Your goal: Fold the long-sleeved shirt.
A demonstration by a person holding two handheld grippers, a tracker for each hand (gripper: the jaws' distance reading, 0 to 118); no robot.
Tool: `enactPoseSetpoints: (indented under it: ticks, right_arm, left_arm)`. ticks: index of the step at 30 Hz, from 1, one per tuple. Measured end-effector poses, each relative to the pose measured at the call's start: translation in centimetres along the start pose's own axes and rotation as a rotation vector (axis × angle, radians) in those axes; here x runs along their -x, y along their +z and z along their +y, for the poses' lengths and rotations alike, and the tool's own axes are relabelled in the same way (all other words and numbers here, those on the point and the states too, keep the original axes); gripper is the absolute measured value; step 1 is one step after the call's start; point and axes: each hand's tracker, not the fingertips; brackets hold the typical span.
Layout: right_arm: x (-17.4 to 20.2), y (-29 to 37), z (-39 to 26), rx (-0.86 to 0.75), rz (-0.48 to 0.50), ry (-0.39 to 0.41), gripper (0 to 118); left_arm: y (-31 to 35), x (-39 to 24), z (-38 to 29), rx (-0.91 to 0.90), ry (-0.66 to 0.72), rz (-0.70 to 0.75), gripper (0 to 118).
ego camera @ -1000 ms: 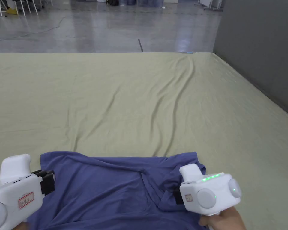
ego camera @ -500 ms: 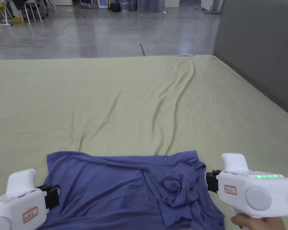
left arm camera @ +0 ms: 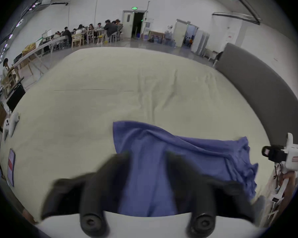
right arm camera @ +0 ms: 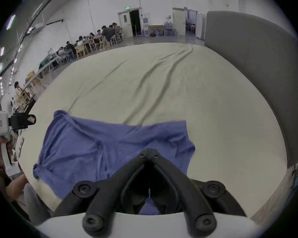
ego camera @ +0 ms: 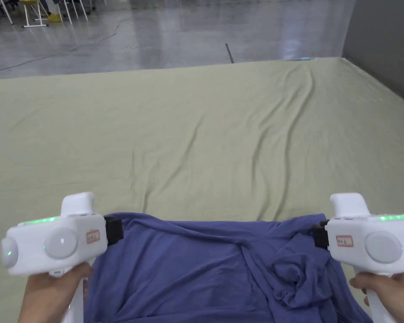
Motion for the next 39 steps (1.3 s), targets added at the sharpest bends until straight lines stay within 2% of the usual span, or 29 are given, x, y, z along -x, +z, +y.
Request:
enactPoseSetpoints:
  ticks: [1,4,7,9,11,12,15,16,19,22,23,24,25,28,30,35,37,38,39]
  right_arm:
    - [0.1,-0.6,0.7,-0.005,-0.005,-0.004,2]
    - [0.0,-1.9,1.4,-0.008,0.021,-0.029,2]
    - [0.1,-2.9,1.3,0.006,0.024,-0.03,2]
    - [0.0,-3.3,1.2,0.021,0.012,-0.023,2]
    - [-0.4,-3.4,1.0,0.034,0.011,-0.025,2]
    - [-0.7,-3.5,0.9,0.04,0.009,-0.027,2]
    - [-1.4,-3.8,1.4,0.061,-0.022,-0.017,2]
    - [-1.6,-4.0,1.8,0.066,-0.032,-0.013,2]
    - [-2.4,-4.2,4.0,0.059,-0.04,-0.006,2]
    - [-3.7,-5.8,6.9,0.094,-0.094,-0.018,5]
    - [-4.2,-6.9,7.6,0.115,-0.105,-0.017,24]
    - [-4.7,-8.1,8.2,0.16,-0.12,-0.012,54]
    - [-5.0,-9.4,8.5,0.205,-0.126,-0.021,76]
    - [-5.7,-12.3,8.4,0.308,-0.123,-0.069,76]
    - [-5.7,-13.6,8.1,0.36,-0.106,-0.074,76]
    - [-4.9,-15.7,6.9,0.404,-0.133,-0.067,73]
    - [-4.7,-15.4,6.9,0.394,-0.12,-0.082,58]
    - [-4.6,-15.1,7.1,0.388,-0.119,-0.08,45]
    - [-4.3,-14.5,7.2,0.365,-0.074,-0.082,16]
  left_arm:
    - [-1.8,0.3,0.9,0.024,0.006,0.008,94]
    - [-7.6,1.1,3.0,0.102,-0.007,0.105,94]
    - [-12.5,1.9,3.8,0.185,0.026,0.107,94]
    - [-14.4,1.8,3.7,0.209,0.022,0.153,93]
    - [-15.3,1.2,3.1,0.218,-0.028,0.189,88]
    - [-15.0,0.7,2.7,0.19,-0.061,0.16,79]
    - [-12.6,-1.0,2.3,0.121,-0.156,0.195,1]
    - [-11.9,-1.2,2.2,0.106,-0.141,0.119,1]
    - [-9.6,-1.1,2.3,0.079,-0.146,0.11,1]
    - [-7.8,-0.7,3.0,0.053,-0.158,0.091,1]
    - [-7.2,-0.6,3.2,0.045,-0.156,0.079,1]
    - [-6.7,-0.5,3.2,0.038,-0.155,0.071,1]
    - [-6.6,-0.4,3.5,0.035,-0.154,0.069,1]
    - [-6.3,-0.1,3.5,0.032,-0.153,0.065,1]
    - [-6.4,-0.2,3.5,0.034,-0.151,0.062,1]
    - [-6.7,-0.1,3.0,0.041,-0.144,0.062,1]
    - [-6.8,-0.2,2.9,0.043,-0.144,0.066,1]
    - [-6.8,-0.1,2.9,0.044,-0.143,0.066,1]
    - [-6.6,-0.1,2.8,0.044,-0.14,0.066,1]
